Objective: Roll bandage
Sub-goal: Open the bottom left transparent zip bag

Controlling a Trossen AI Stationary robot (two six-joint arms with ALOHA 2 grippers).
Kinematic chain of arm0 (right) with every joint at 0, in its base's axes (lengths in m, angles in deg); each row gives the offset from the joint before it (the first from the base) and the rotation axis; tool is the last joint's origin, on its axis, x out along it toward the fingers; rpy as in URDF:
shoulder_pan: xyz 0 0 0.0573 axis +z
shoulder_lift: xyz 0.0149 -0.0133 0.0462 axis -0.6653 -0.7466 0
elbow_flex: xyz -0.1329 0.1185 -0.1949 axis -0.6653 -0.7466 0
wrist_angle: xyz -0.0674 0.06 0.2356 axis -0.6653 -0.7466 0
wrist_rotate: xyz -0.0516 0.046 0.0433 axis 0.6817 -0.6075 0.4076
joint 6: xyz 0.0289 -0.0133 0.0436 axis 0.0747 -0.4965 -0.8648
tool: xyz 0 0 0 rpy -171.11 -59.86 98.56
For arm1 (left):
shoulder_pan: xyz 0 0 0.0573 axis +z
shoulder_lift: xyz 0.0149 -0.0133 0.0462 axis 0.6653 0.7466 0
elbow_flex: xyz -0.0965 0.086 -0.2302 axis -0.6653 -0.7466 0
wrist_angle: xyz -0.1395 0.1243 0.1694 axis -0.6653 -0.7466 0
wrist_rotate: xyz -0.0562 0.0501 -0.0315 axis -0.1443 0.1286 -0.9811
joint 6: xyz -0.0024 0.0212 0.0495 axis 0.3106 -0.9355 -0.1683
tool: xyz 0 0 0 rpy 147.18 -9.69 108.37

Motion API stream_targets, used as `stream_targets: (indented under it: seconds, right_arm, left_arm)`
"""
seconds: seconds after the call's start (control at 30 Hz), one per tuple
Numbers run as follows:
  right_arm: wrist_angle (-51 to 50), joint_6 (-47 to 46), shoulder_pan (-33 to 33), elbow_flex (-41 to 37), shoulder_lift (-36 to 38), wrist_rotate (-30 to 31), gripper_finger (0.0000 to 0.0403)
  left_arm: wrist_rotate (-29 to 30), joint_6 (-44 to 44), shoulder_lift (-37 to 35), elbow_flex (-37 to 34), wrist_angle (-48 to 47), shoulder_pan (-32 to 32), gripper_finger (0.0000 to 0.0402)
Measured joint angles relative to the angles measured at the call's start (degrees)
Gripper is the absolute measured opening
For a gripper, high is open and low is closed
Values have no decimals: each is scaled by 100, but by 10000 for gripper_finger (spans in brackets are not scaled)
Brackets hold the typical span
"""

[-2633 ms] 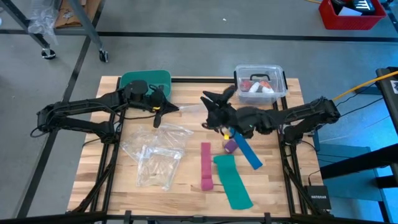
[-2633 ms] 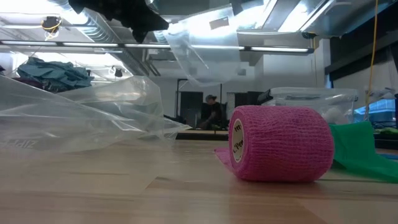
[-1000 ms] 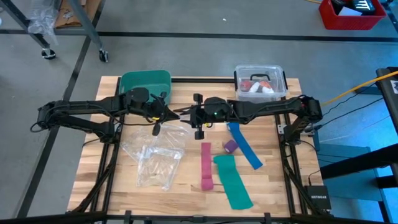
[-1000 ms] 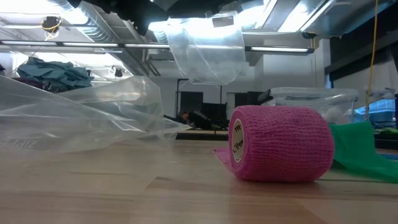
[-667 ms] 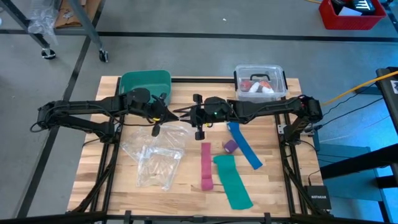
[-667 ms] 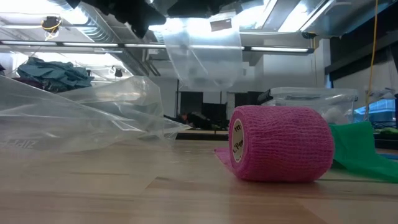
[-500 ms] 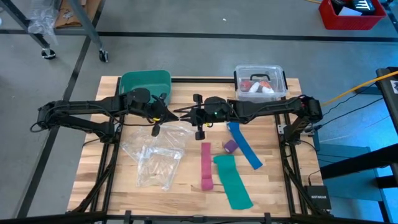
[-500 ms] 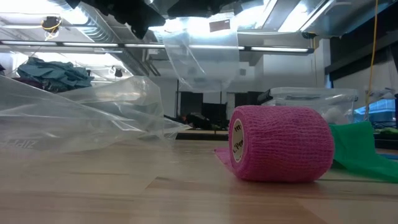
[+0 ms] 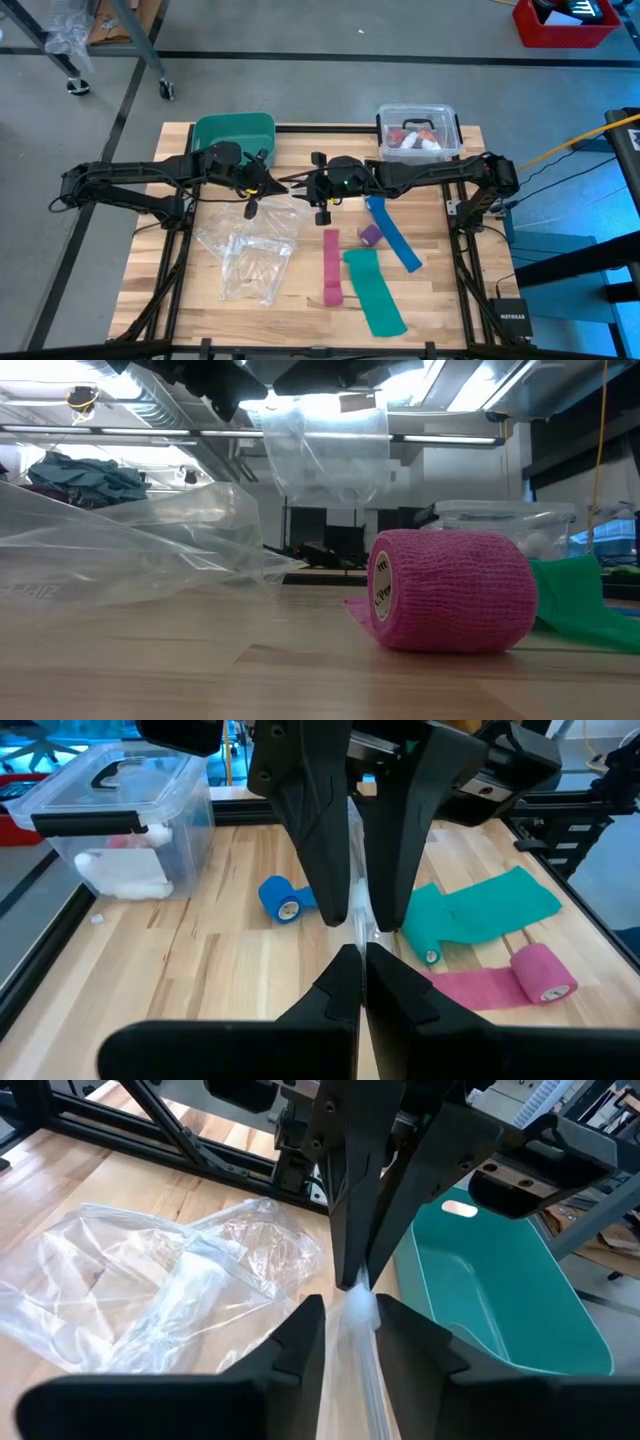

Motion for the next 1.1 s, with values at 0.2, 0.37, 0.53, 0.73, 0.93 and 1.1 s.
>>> stream_targets:
  seconds: [0.2,0.37,0.53,0.73,0.93,1.1]
  right_arm:
    - [10,-4,0,-2,0,4,88]
    - [17,-7,0,-2,0,24,47]
    - [0,-9,0,-4,0,22,15]
    - [-116,-11,0,-4,-4,15,39]
    - [-202,-11,0,2,-4,20,24]
    - [-215,-13,0,9,-7,20,12]
  left_arm:
    - [0,0,-4,0,-1,0,0]
    - [1,-5,-4,0,-10,0,0]
    - [2,-196,-6,0,-29,2,0]
    - [12,-199,-93,2,-145,7,0]
    - [187,-192,-432,2,-442,7,0]
    - [262,-164,-676,7,-616,2,0]
